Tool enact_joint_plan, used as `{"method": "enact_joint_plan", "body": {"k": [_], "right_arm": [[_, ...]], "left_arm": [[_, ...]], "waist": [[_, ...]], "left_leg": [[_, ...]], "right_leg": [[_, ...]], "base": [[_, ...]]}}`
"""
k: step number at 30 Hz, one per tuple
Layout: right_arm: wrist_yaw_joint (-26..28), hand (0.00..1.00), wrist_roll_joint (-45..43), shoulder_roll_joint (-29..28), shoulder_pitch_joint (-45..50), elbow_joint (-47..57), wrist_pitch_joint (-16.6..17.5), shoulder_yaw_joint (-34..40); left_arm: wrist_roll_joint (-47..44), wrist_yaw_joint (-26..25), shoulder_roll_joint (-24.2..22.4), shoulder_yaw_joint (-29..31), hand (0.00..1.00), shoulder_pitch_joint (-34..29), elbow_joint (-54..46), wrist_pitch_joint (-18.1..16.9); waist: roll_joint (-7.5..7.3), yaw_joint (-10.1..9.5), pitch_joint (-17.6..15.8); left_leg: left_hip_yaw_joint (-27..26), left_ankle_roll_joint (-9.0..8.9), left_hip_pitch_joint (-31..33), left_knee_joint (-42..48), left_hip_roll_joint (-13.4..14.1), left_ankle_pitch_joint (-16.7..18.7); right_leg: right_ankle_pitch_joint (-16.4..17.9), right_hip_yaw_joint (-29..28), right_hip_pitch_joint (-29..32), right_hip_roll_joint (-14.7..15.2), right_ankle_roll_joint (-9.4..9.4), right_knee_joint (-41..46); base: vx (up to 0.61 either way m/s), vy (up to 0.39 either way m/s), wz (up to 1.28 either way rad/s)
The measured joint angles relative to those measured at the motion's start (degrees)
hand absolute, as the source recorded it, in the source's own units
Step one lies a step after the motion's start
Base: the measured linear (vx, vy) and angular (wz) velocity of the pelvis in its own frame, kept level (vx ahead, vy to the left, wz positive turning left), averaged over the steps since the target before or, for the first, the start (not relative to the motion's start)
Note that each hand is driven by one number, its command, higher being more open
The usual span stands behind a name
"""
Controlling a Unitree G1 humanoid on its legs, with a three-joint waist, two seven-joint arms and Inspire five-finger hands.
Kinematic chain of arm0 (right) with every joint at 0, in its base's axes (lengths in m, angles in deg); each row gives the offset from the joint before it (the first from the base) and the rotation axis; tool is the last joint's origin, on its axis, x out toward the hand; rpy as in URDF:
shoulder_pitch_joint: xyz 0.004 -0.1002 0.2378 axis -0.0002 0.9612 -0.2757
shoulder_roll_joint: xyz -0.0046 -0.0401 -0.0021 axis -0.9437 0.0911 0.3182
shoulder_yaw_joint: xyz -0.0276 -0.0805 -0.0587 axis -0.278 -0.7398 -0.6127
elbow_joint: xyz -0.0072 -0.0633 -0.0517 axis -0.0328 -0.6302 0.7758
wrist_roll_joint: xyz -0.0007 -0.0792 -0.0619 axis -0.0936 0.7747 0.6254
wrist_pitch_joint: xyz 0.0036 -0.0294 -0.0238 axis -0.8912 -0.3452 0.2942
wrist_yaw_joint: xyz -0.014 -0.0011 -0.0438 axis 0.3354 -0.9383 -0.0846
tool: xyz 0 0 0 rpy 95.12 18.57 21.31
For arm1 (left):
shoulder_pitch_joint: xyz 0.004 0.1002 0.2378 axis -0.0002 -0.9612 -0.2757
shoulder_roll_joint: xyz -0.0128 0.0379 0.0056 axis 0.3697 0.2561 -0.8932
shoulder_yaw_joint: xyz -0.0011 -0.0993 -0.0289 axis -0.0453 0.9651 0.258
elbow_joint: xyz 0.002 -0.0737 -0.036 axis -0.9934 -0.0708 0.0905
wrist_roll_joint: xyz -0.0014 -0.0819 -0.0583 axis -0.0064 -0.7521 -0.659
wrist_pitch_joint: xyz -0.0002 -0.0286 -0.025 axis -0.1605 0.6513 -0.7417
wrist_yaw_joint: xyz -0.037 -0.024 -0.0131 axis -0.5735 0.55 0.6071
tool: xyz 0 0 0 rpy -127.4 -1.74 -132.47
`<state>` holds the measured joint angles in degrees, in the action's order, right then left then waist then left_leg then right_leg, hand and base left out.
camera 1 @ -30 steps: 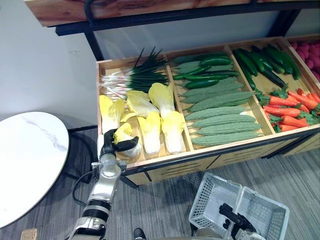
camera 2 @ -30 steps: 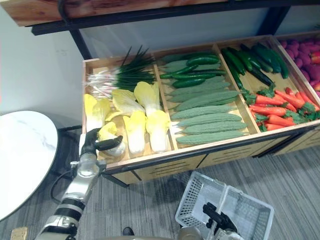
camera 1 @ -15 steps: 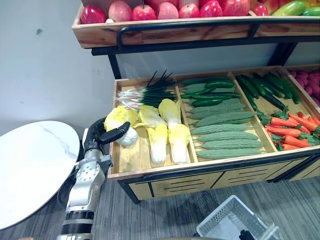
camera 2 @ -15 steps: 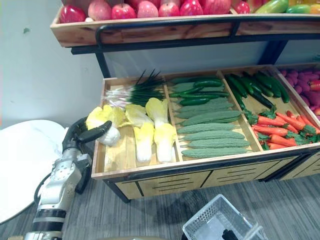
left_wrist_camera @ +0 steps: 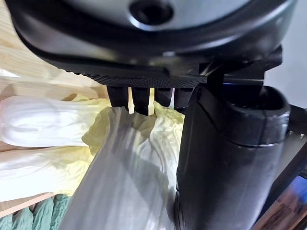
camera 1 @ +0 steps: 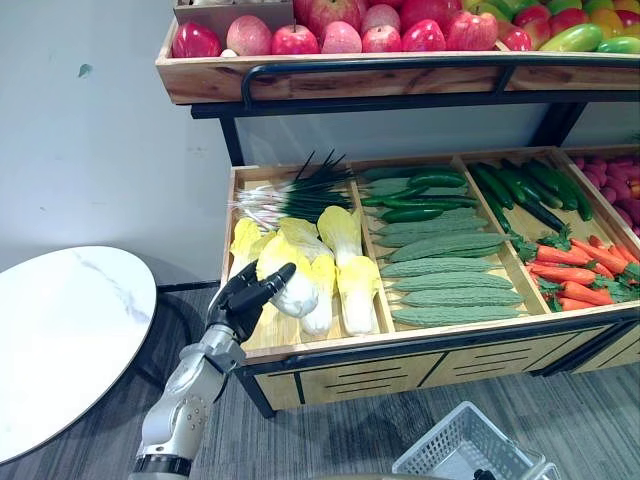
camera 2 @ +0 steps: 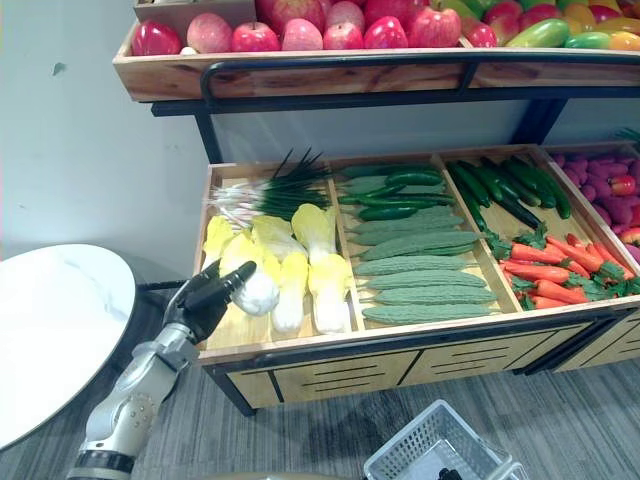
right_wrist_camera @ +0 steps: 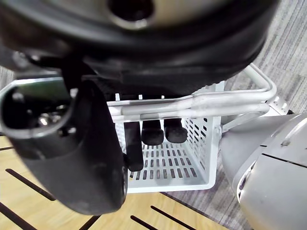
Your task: Pick vegetable in the basket
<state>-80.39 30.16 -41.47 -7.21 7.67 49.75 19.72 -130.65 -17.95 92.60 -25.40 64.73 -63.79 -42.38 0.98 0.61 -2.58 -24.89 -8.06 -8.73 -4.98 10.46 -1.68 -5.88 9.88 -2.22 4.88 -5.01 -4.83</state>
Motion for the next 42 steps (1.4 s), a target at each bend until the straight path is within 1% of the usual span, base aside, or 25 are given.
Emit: {"method": "enact_joint_plan", "body": {"k": [7,11,17,22,24,26,27,28,29,30,31,32,33,34,35,36,37,38,40,42], "right_arm": [[0.0,0.0,0.0,0.22,0.02,0.0,-0.41,-0.5],[0.0,0.0,-0.03,0.26,-0.07,0.08,-0.36,-2.15],[0.01,0.0,-0.09,0.21,0.08,0.17,-0.09,-2.23],[0.01,0.0,-0.2,0.15,0.3,0.23,0.75,-2.7],[0.01,0.0,-0.2,-0.04,0.42,0.41,0.89,-2.67],[0.09,0.0,-0.21,-0.15,0.98,0.4,0.99,-2.64],[0.16,0.0,-0.23,0.01,1.24,0.42,1.0,-2.62],[0.4,0.0,-0.25,0.6,1.66,0.48,0.99,-2.71],[0.54,0.0,-0.27,1.01,1.75,0.24,0.94,-2.73],[0.6,0.0,-0.29,1.23,1.78,0.21,0.9,-2.73],[0.93,0.0,-0.29,1.82,1.66,0.28,0.92,-2.72],[1.1,0.0,-0.24,2.62,1.29,-0.16,0.85,-2.49],[1.23,0.0,-0.27,3.92,0.95,-0.51,0.77,-2.21],[1.51,0.0,-0.31,4.22,0.95,-0.48,0.89,-2.18],[1.71,0.0,-1.01,4.45,0.94,-0.23,1.04,-2.09],[1.88,0.0,-2.56,3.3,1.25,0.19,0.91,-2.21],[2.09,0.0,-2.68,2.68,1.56,0.48,0.98,-2.11],[2.05,0.0,-3.24,1.43,2.27,0.86,0.94,-2.05],[2.16,0.0,-4.63,-0.34,3.59,2.22,0.92,-1.9],[2.64,0.0,-4.73,-1.83,4.12,2.73,1.01,0.31]], "left_arm": [[0.02,-0.03,-0.37,0.04,0.0,-0.07,0.56,-0.76],[0.04,-0.14,-0.64,-0.01,0.0,-0.1,0.63,-1.24],[0.13,-0.07,-0.63,-0.35,0.0,-0.09,2.17,-1.25],[0.51,0.54,-0.46,-3.64,0.0,-0.04,2.26,-1.25],[1.21,0.68,-0.5,-4.72,0.0,0.05,2.27,-1.25],[1.27,0.65,-1.0,-6.08,0.0,0.93,2.61,-1.27],[1.27,0.5,-1.81,-6.19,0.0,1.36,2.68,-1.29],[1.26,0.12,-3.26,-6.18,0.0,2.2,2.67,-1.56],[1.25,-0.13,-4.02,-5.99,0.0,3.2,2.68,-1.89],[1.24,-0.29,-4.1,-5.84,0.0,3.47,2.65,-2.25],[1.26,-0.45,-4.41,-5.35,0.0,3.75,2.65,-2.91],[1.29,-0.8,-4.57,-5.21,0.0,3.85,2.62,-3.84],[1.33,-0.87,-4.57,-5.24,0.0,4.02,2.6,-4.84],[1.33,-0.85,-4.66,-5.31,0.0,4.23,2.55,-5.25],[1.45,-0.8,-5.04,-5.32,0.0,5.11,2.48,-5.8],[2.43,-0.91,-4.87,-5.21,0.0,5.23,2.47,-6.01],[2.94,-0.9,-4.93,-5.31,0.0,5.29,2.48,-6.03],[3.49,-0.9,-4.92,-5.73,0.0,5.28,2.48,-6.01],[3.89,-0.93,-4.9,-6.24,0.0,5.25,2.49,-6.0],[4.79,-0.91,-4.84,-6.34,0.0,5.3,2.49,-6.01]], "waist": [[-0.21,0.2,0.53],[-0.48,0.91,0.69],[-0.47,1.61,0.74],[-0.34,2.06,0.83],[-0.29,2.93,0.85],[-0.3,3.11,0.78],[0.04,3.19,0.5],[0.97,3.24,-0.09],[1.21,3.27,-0.7],[1.11,3.12,-0.77],[0.82,2.83,-1.5],[0.82,2.2,-1.96],[1.56,2.14,-1.8],[2.2,2.13,-1.76],[3.75,2.08,-2.25],[2.9,2.4,-2.54],[2.44,2.75,-2.83],[1.25,2.86,-3.17],[0.04,2.99,-3.3],[-0.51,3.12,-2.99]], "left_leg": [[0.07,0.0,0.04,0.0,-0.16,0.01],[0.05,0.0,0.08,-0.01,-0.17,0.05],[0.02,0.0,-0.05,-0.01,-0.17,0.05],[-0.99,-0.08,-0.63,0.0,-0.08,0.17],[-1.61,-0.21,-1.0,0.04,0.11,0.33],[-2.92,-0.61,0.02,4.11,1.45,2.88],[-3.45,-0.61,1.22,8.39,2.9,5.36],[-3.99,-0.68,2.4,15.18,5.4,8.46],[-1.27,2.71,5.82,24.7,7.4,10.26],[2.05,4.58,8.21,29.56,7.63,9.93],[8.25,6.71,10.97,35.07,6.85,9.11],[14.52,4.81,11.63,34.45,3.85,13.58],[19.72,4.25,11.59,28.88,0.12,15.16],[21.89,4.32,11.52,25.37,-1.16,14.67],[23.63,3.09,11.57,20.42,-1.67,12.65],[21.65,2.49,10.18,19.21,-2.02,12.39],[21.02,2.66,9.46,18.38,-2.29,12.25],[19.47,2.95,8.23,16.95,-2.89,11.93],[17.79,3.3,7.04,14.94,-3.94,11.28],[16.11,3.8,6.14,13.37,-5.07,10.87]], "right_leg": [[-0.01,0.14,0.0,0.17,-0.03,-0.18],[-0.01,0.15,0.01,0.18,-0.04,-0.28],[-0.03,0.12,-0.11,0.18,-0.07,-0.28],[-0.16,-0.8,-0.17,-0.01,-0.05,-0.29],[-0.18,-1.34,-0.2,-0.26,-0.01,-0.26],[0.25,-3.16,0.33,-0.78,0.23,0.76],[1.4,-4.04,0.96,-1.24,0.21,2.3],[3.11,-5.53,2.14,-2.3,0.75,4.87],[3.86,-7.29,2.97,-2.82,1.31,6.56],[3.91,-8.7,3.35,-2.85,1.67,7.12],[3.78,-11.01,3.35,-2.64,2.0,7.61],[3.67,-14.27,4.17,-2.09,2.0,8.14],[3.45,-16.99,5.53,-2.41,1.74,8.61],[3.36,-18.13,6.19,-3.03,1.56,8.86],[3.42,-20.01,7.24,-5.06,1.18,9.6],[3.23,-21.69,7.45,-5.07,0.36,9.99],[3.35,-22.28,7.48,-4.86,0.19,10.25],[3.65,-23.6,7.88,-4.45,-0.24,10.9],[3.84,-25.24,8.54,-3.76,-0.77,11.29],[3.75,-26.75,9.22,-2.94,-1.42,11.23]], "base": [[0.0,0.0,0.0],[0.0,0.0,0.0],[0.0,0.0,0.0],[0.0,-0.002,-0.09],[-0.02,-0.015,-0.2],[-0.02,-0.034,-0.37],[0.0,-0.084,-0.5],[0.02,-0.089,-0.67],[0.02,-0.099,-0.72],[0.02,-0.085,-0.83],[0.03,-0.029,-1.14],[0.04,0.048,-1.46],[0.04,0.108,-1.34],[0.05,0.122,-1.17],[0.06,0.142,-0.95],[0.06,0.138,-0.79],[0.05,0.13,-0.6],[0.03,0.059,-0.39],[0.03,0.08,-0.4],[0.05,0.111,-0.36]]}}
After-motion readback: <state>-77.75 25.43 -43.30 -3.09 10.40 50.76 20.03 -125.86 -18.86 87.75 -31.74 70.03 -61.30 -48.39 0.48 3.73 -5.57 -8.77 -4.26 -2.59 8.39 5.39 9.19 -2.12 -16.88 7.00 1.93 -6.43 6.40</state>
